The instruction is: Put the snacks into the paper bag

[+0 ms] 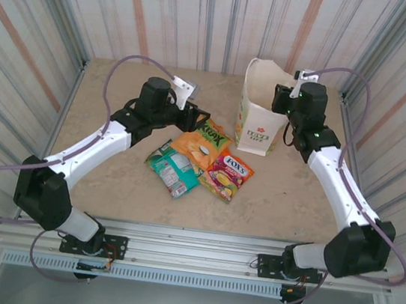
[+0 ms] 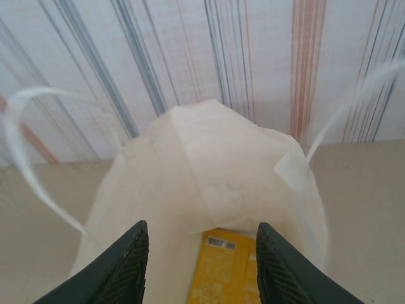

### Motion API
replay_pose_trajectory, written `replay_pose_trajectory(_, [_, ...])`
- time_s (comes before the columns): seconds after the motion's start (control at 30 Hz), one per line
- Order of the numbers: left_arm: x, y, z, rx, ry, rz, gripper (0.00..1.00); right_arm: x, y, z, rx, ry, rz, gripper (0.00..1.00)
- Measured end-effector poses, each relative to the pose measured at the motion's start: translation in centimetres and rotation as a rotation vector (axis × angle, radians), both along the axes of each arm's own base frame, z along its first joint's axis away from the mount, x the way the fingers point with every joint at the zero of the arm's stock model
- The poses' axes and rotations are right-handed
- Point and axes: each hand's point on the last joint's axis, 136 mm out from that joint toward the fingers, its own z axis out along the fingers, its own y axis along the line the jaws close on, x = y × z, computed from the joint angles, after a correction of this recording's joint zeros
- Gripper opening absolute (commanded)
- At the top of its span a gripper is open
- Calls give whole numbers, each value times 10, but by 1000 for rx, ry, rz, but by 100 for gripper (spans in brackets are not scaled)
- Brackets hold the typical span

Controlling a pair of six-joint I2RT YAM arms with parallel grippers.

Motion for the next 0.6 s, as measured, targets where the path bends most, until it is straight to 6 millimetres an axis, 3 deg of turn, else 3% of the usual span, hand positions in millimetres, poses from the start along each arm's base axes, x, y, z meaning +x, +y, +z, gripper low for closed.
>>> replay_pose_trajectory(0.13, [-7, 0, -15, 10, 89, -5, 61, -35, 5, 18, 34, -26, 78, 56])
replay_pose_trajectory(0.23, [-11, 2, -26, 21, 150, 8, 61, -58, 11, 11, 74, 8, 139, 56])
replay_pose_trajectory(0.43, [-11, 11, -52, 33, 278, 48, 62, -100, 30, -55, 190, 190, 226, 56])
replay_pose_trajectory(0.6, [4, 34, -83, 19, 407, 94, 62, -132, 52, -114, 273, 348, 284, 56])
